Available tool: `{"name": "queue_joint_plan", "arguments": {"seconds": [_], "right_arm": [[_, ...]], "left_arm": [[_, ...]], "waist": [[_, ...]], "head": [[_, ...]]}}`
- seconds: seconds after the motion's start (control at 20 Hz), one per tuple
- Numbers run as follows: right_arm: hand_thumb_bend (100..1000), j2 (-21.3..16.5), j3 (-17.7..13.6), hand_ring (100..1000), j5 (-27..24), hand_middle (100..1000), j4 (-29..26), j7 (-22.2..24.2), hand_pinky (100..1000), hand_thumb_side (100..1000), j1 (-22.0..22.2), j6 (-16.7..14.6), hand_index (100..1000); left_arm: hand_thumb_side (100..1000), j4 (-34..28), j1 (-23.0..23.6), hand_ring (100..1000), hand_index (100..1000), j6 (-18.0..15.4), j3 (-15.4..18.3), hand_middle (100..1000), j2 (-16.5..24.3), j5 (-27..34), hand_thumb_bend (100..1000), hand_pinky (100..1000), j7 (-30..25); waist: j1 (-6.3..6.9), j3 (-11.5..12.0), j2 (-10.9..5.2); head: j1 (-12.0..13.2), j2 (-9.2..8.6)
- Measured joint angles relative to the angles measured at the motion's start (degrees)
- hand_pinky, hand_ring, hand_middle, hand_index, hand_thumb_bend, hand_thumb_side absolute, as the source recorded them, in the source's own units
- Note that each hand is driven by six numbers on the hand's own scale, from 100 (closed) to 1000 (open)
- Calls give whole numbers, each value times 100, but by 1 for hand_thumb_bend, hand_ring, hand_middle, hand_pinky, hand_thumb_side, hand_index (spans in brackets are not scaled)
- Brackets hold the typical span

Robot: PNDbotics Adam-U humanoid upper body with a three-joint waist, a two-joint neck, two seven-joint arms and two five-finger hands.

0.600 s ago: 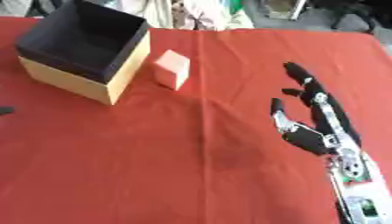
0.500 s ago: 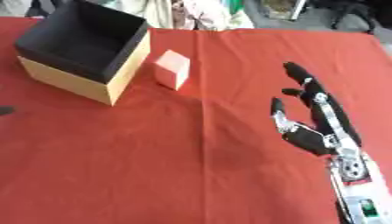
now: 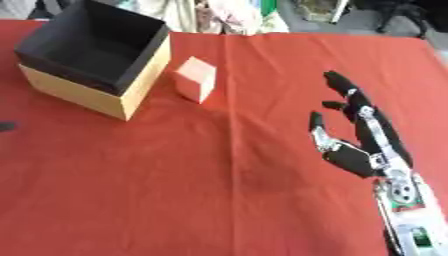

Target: Pick up objects on the table and place them in the box.

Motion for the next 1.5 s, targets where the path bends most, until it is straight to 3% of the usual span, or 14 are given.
{"name": "queue_joint_plan", "arguments": {"seconds": [0.3, 0.65, 1.05, 1.5], "right_arm": [[100, -834, 305, 1000, -377, 949, 40, 98, 824, 243, -393, -214, 1000], [100, -1692, 628, 1000, -971, 948, 468, 286, 825, 246, -1147, -378, 1000], [100, -1932, 982, 1000, -1124, 947, 1239, 690, 827, 249, -2043, -501, 1000], [100, -1810, 1292, 1000, -587, 945, 2438, 987, 830, 290, -2861, -704, 1000]], "left_arm": [[406, 0, 16, 1000, 914, 10, -28, 926, 1, 0, 100, 807, -13], [394, 0, 14, 1000, 913, -12, -71, 924, 1, 27, 100, 806, -46], [392, 3, 12, 1000, 913, -19, -109, 923, 1, 68, 100, 806, -90], [387, 12, -14, 1000, 912, -2, -198, 921, -1, 115, 100, 805, -165]], "waist": [[0, 30, -66], [46, 167, -137], [53, 260, -209], [-3, 426, -245]], "head": [[-14, 5], [-74, 11], [-150, 57], [-290, 57]]}}
